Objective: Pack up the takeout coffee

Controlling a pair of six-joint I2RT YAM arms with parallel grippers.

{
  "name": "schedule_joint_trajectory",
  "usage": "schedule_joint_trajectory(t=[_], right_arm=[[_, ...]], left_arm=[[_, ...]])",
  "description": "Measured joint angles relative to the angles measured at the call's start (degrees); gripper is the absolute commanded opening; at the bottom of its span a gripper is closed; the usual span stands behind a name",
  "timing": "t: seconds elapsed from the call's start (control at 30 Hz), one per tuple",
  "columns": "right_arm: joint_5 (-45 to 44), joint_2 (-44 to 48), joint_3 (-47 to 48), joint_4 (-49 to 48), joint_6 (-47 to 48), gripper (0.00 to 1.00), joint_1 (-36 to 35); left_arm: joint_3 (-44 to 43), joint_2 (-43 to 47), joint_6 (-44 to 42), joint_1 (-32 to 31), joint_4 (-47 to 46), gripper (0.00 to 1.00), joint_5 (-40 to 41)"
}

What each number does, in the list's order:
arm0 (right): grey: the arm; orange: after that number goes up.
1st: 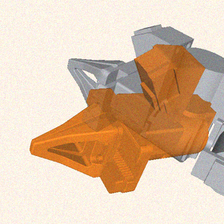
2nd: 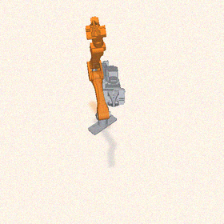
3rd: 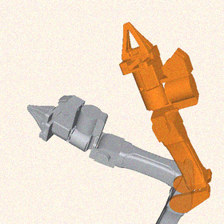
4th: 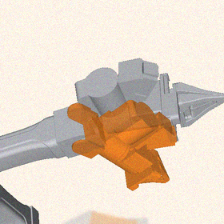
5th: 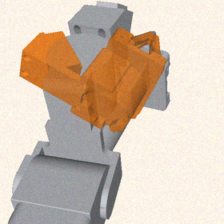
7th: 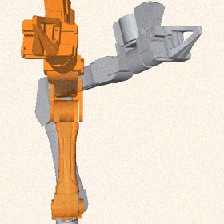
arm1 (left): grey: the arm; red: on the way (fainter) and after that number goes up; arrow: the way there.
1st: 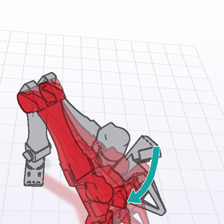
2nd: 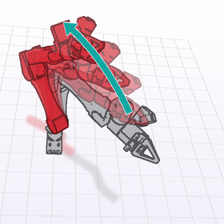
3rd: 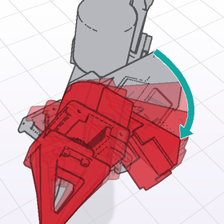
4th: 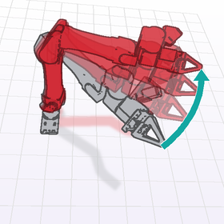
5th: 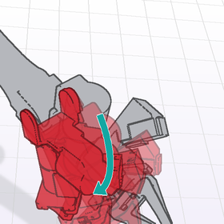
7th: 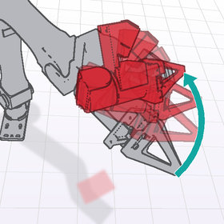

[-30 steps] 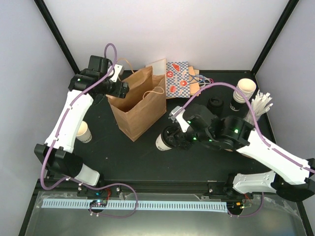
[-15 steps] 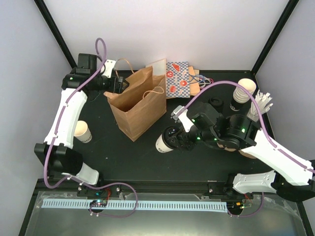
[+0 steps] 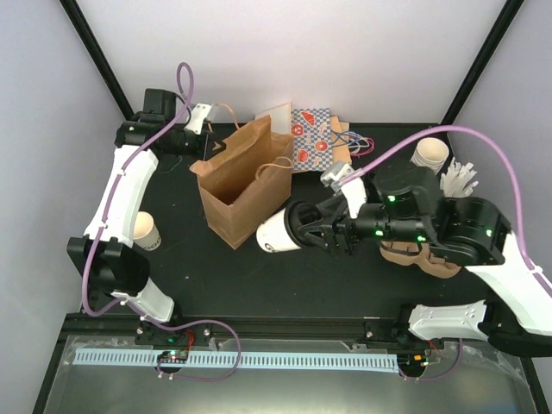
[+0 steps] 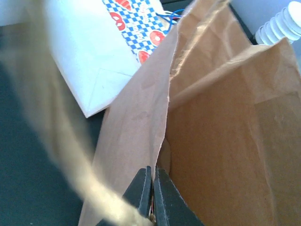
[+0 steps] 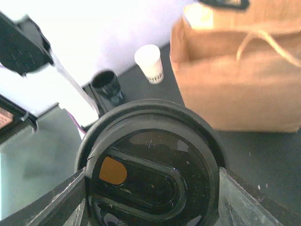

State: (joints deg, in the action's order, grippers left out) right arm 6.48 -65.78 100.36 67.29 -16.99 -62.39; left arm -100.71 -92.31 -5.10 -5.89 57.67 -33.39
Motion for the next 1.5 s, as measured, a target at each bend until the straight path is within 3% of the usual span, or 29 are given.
schedule_joint_trajectory(t=[0.3, 0.57, 0.8, 0.97, 1.1, 1.5], right_arm=[[-3.3, -3.1, 14.1, -4.7, 0.5, 0.58, 0.0], [-11.6, -4.6, 15.0, -9.5, 3.7, 0.58, 0.0], [-11.0, -3.6, 0.9, -11.6, 5.8, 0.58, 0.0], [-9.3, -2.0, -14.3, -12.7, 5.6, 0.56, -0.1], [-10.1, -1.9, -19.9, -12.1, 4.6, 0.56, -1.1], [-15.3, -3.3, -19.6, -12.6, 4.3, 0.56, -5.8]], left_arm=[[9.0, 11.8, -0.1, -6.2, -0.9, 0.02, 0.8], [19.7, 27.1, 0.1, -13.5, -3.3, 0.01, 5.6], [25.2, 35.2, 1.5, -16.7, -5.9, 0.02, 6.3], [28.9, 36.2, 2.8, -20.4, -7.1, 0.02, 7.3], [30.9, 36.5, 3.6, -23.8, -8.1, 0.01, 8.9], [27.2, 36.0, 2.5, -31.1, -8.1, 0.02, 18.7]])
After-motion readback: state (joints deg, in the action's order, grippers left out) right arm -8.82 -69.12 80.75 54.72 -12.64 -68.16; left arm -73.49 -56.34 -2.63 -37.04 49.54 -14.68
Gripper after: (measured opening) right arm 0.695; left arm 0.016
